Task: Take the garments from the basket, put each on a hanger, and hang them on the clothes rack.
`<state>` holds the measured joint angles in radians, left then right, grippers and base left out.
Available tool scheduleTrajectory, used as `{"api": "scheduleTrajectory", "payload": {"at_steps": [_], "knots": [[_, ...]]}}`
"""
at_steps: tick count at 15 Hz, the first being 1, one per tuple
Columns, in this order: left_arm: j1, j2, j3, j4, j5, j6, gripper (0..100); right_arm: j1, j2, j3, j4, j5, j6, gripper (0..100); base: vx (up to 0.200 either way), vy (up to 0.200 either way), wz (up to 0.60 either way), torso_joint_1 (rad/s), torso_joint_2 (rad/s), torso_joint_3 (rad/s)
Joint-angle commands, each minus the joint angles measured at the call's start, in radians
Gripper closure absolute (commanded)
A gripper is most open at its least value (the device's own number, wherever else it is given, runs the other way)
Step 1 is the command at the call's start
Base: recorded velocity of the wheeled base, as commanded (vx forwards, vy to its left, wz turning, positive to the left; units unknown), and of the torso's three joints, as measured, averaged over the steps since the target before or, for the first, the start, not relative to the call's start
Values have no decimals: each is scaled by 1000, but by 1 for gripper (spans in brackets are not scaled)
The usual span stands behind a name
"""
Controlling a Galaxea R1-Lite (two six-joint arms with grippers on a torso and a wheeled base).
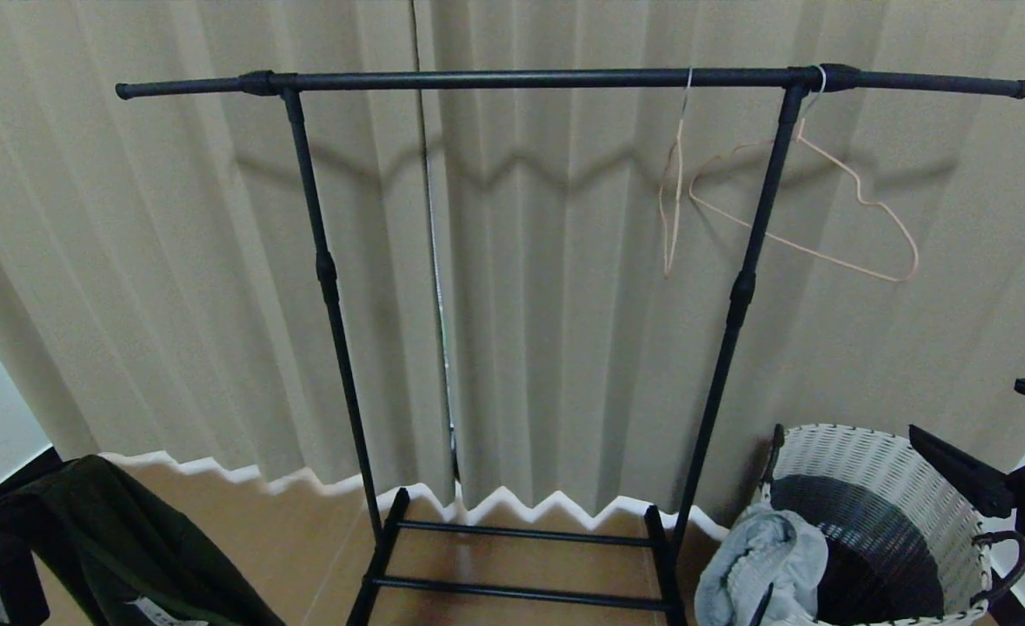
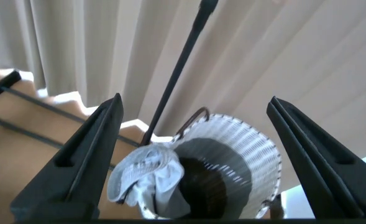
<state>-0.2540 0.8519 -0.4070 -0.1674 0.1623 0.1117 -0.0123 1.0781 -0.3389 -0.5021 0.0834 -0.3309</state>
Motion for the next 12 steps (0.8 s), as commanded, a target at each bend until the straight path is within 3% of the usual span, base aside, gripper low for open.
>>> {"api": "scheduleTrajectory", "payload": {"at_steps": [1,12], "knots": [[-1,7,4,0,0,2,100,0,13,-8,-1,-1,0,0,0,0,0,124,-452,-325],[-2,7,39,-1,-10,66,100,-1,83,-91,-4,-2,0,0,0,0,0,167,-483,-317]]}}
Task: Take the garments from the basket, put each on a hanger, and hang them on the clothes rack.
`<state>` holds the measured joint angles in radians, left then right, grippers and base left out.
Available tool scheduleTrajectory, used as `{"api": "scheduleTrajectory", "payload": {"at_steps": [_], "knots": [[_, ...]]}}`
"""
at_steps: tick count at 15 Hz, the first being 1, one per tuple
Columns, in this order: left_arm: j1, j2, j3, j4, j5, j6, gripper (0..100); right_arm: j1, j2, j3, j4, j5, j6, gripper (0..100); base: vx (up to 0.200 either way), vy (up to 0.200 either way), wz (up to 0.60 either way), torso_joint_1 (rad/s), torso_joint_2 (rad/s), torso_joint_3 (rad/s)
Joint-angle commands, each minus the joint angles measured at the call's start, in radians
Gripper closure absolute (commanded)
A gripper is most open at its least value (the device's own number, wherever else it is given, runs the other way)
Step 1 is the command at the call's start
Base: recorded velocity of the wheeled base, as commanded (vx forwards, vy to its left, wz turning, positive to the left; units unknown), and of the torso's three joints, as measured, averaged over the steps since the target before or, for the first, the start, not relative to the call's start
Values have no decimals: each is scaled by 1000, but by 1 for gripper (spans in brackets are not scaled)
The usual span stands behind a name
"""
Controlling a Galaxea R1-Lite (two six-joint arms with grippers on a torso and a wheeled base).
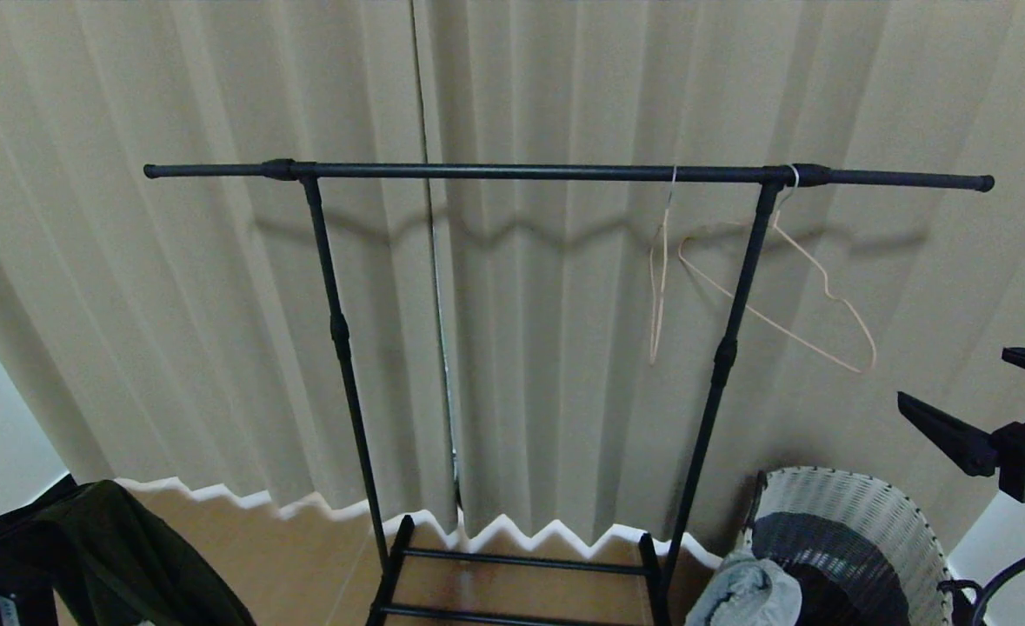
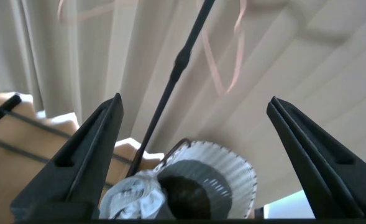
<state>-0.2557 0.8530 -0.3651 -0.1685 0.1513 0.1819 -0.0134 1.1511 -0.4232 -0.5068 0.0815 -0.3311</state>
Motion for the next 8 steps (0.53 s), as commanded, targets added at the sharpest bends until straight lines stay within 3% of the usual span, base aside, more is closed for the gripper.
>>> {"api": "scheduleTrajectory", "payload": {"at_steps": [1,4,8], "knots": [[4,-2,3,0,2,19,100,0,12,-6,-1,-2,0,0,0,0,0,198,-510,-300],[6,-32,11,0,2,59,100,0,12,-2,1,-2,-2,0,0,0,0,87,-214,-128],[6,-42,14,1,2,56,100,1,12,4,2,-2,-6,0,0,0,0,7,-16,-9]]}}
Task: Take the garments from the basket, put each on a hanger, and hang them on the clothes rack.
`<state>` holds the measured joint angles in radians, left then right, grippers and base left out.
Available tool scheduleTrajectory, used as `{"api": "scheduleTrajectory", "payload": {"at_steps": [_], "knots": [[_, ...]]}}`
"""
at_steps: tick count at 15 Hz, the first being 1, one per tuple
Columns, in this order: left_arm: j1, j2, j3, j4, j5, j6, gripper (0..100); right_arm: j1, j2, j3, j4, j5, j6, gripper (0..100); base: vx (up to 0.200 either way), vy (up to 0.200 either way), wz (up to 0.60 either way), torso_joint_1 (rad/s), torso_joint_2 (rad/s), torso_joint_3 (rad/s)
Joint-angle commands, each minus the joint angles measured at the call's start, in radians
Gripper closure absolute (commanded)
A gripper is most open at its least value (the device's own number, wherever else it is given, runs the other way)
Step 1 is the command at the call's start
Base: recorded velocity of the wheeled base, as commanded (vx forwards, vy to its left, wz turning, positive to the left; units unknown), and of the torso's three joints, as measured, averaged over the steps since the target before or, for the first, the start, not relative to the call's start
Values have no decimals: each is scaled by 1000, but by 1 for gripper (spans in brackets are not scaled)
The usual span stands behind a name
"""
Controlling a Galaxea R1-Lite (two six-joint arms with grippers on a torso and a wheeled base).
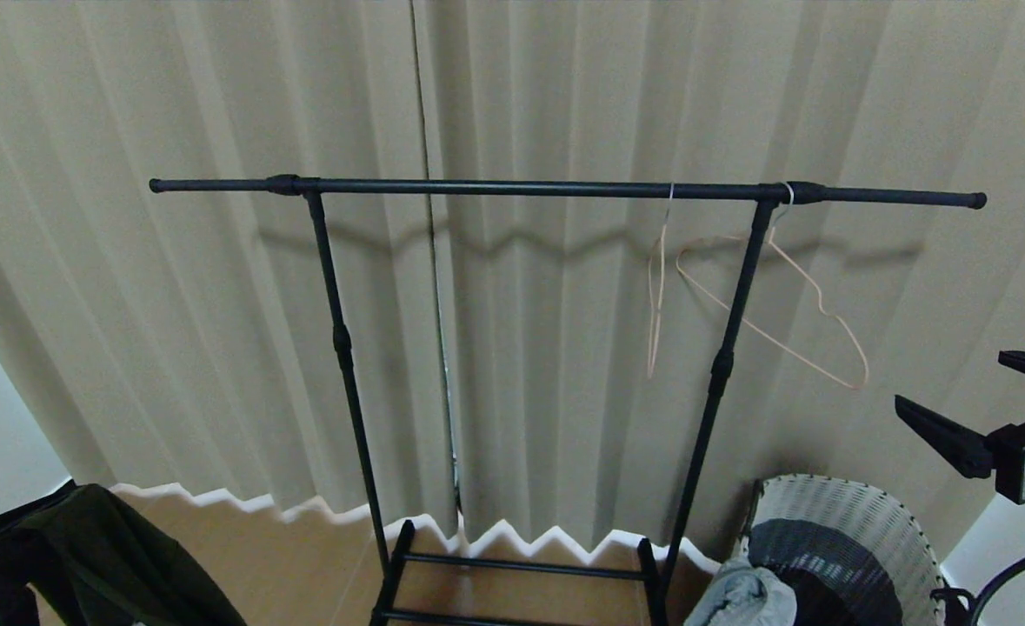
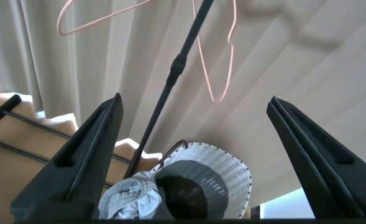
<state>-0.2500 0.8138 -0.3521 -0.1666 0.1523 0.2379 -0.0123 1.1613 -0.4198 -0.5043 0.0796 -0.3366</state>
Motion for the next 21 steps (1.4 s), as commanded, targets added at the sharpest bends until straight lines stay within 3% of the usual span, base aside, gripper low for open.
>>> {"api": "scheduleTrajectory", "payload": {"at_steps": [1,3,12,21], "knots": [[0,-2,1,-1,1,0,100,0,3,1,0,0,-1,0,0,0,0,0,0,0],[0,-2,1,-1,1,1,100,0,1,1,0,0,-1,0,0,0,0,0,0,0],[-2,-2,-7,-1,1,12,100,0,1,-2,0,0,1,0,0,-200,0,6,3,-2],[0,-8,1,-1,3,-12,100,-1,40,-19,-2,-1,2,0,0,0,0,0,0,0]]}}
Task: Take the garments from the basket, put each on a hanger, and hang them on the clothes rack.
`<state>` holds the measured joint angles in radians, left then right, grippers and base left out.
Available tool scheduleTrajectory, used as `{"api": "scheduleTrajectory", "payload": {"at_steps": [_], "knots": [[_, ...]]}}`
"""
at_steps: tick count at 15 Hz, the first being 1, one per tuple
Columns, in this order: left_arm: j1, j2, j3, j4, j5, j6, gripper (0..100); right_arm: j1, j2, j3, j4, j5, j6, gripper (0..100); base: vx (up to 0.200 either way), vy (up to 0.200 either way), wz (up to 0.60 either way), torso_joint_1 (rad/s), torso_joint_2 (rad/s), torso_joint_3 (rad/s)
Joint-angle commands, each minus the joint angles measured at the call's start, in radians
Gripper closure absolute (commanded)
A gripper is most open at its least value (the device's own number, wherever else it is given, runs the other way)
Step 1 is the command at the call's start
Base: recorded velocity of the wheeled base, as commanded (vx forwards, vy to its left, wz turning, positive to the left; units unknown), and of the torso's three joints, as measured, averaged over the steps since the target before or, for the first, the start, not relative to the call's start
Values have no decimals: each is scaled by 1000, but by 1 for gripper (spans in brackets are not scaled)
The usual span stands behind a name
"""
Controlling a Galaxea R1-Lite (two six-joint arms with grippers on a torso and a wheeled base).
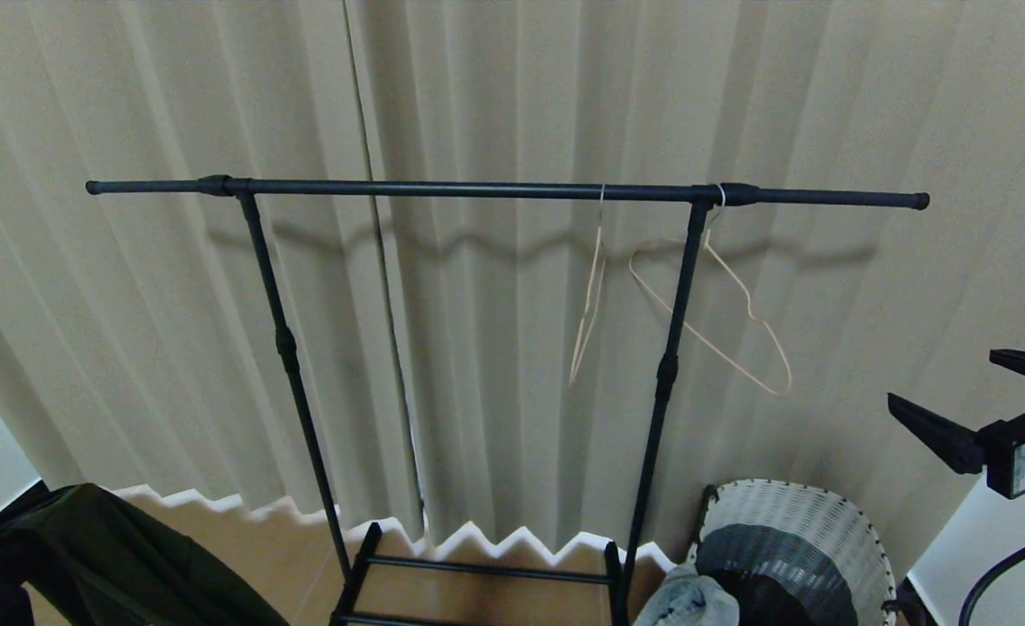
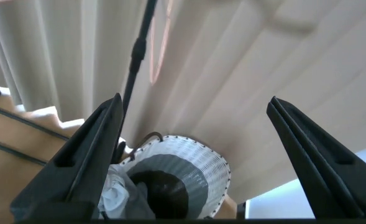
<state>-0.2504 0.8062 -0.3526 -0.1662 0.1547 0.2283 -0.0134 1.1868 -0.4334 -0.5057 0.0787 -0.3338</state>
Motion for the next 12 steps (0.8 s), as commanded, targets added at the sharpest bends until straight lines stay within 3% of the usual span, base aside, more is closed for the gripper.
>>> {"api": "scheduleTrajectory", "payload": {"at_steps": [1,12], "knots": [[0,-5,3,1,0,-4,100,0,25,-11,0,0,-1,0,200,0,0,7,-2,7],[-7,-38,61,-1,-3,-27,100,0,80,-50,1,0,-1,0,200,0,0,1,1,3]]}}
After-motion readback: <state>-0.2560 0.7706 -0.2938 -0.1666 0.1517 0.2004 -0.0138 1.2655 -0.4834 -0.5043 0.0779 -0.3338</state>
